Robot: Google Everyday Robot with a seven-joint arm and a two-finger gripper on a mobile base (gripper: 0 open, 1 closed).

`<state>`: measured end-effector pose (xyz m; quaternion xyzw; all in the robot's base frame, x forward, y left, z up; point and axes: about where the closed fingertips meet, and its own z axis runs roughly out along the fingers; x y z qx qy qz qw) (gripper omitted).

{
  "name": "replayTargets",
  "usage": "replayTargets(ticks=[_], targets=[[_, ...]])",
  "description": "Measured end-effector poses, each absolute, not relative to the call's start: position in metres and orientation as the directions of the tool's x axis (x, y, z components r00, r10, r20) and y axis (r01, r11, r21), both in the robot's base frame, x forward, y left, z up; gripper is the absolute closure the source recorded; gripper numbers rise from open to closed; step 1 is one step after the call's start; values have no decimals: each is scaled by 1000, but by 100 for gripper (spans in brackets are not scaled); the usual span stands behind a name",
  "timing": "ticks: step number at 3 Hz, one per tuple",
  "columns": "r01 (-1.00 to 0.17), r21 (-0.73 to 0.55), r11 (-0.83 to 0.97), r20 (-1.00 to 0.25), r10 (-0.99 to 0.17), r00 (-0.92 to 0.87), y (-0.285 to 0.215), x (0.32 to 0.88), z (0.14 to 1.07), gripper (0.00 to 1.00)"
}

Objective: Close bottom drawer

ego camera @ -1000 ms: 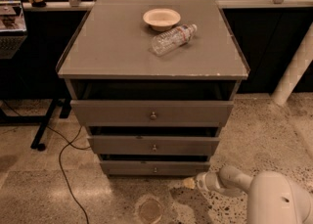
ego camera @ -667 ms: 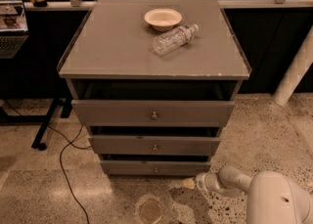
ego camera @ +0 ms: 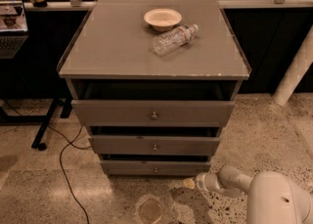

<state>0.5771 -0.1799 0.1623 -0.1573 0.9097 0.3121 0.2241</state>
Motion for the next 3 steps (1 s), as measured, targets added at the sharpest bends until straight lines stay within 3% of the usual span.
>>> replayTargets(ticks=[1, 2, 3], targets=[[-426, 497, 756, -506, -146, -850, -180, 577, 162, 11], [-426, 498, 756, -506, -146, -850, -180, 577, 162, 0], [-426, 498, 756, -506, -146, -850, -180, 577, 162, 0]])
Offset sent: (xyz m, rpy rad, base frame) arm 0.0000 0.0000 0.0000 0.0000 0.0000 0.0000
